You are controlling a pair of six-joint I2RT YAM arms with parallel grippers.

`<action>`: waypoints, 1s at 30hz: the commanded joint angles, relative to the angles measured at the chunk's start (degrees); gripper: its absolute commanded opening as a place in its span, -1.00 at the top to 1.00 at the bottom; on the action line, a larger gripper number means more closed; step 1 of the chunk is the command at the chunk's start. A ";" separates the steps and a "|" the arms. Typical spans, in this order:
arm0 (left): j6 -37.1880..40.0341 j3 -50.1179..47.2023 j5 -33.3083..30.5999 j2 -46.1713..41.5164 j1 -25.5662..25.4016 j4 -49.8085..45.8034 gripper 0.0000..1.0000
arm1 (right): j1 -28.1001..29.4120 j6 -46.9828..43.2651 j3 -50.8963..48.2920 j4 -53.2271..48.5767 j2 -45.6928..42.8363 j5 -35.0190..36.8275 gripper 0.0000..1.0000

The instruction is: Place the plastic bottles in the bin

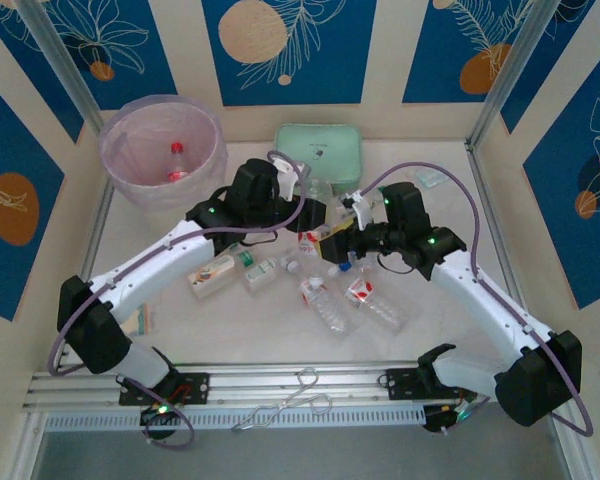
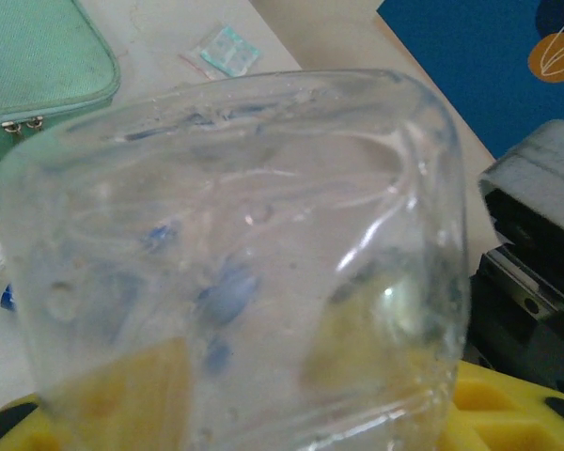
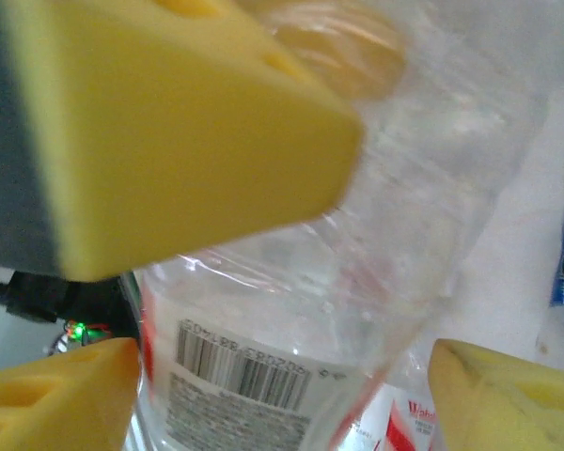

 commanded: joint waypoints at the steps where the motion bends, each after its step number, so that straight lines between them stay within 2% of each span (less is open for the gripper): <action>1: 2.84 4.76 -0.90 1.19 -0.02 -1.96 0.13 | -0.94 -1.79 0.04 -4.93 -2.07 3.38 -0.91; 6: 5.84 11.44 -1.35 3.55 1.97 -5.56 0.19 | -3.63 0.69 -1.43 -7.31 -7.79 6.91 -0.98; 8: 7.73 14.91 -1.92 4.38 3.19 -7.79 0.19 | -5.10 3.00 -1.44 -9.42 -9.54 11.79 -0.98; 12: 9.29 23.84 -1.16 6.91 5.99 -11.31 0.28 | -6.23 6.05 2.77 -20.05 -9.41 24.35 -0.98; 14: 10.35 28.93 -1.01 8.54 6.88 -13.17 0.28 | -7.62 7.92 3.58 -22.70 -9.46 27.39 -0.98; 18: 12.46 37.88 -2.38 10.53 10.00 -17.58 0.30 | -11.53 9.71 3.28 -23.72 -11.61 26.61 -0.99; 21: 12.63 42.30 -3.06 10.08 14.55 -19.75 0.33 | -13.78 9.31 2.42 -23.37 -13.48 24.85 -0.99; 24: 11.95 43.52 -4.27 7.78 20.55 -20.34 0.42 | -15.92 9.03 2.29 -23.88 -13.62 23.61 -0.99; 27: 14.44 43.56 -8.43 5.11 25.74 -21.50 0.57 | -17.31 9.09 1.93 -23.80 -13.46 22.86 -0.99; 30: 16.07 43.99 -9.76 3.50 31.08 -23.02 0.70 | -17.90 9.74 2.23 -23.92 -13.29 22.06 -0.98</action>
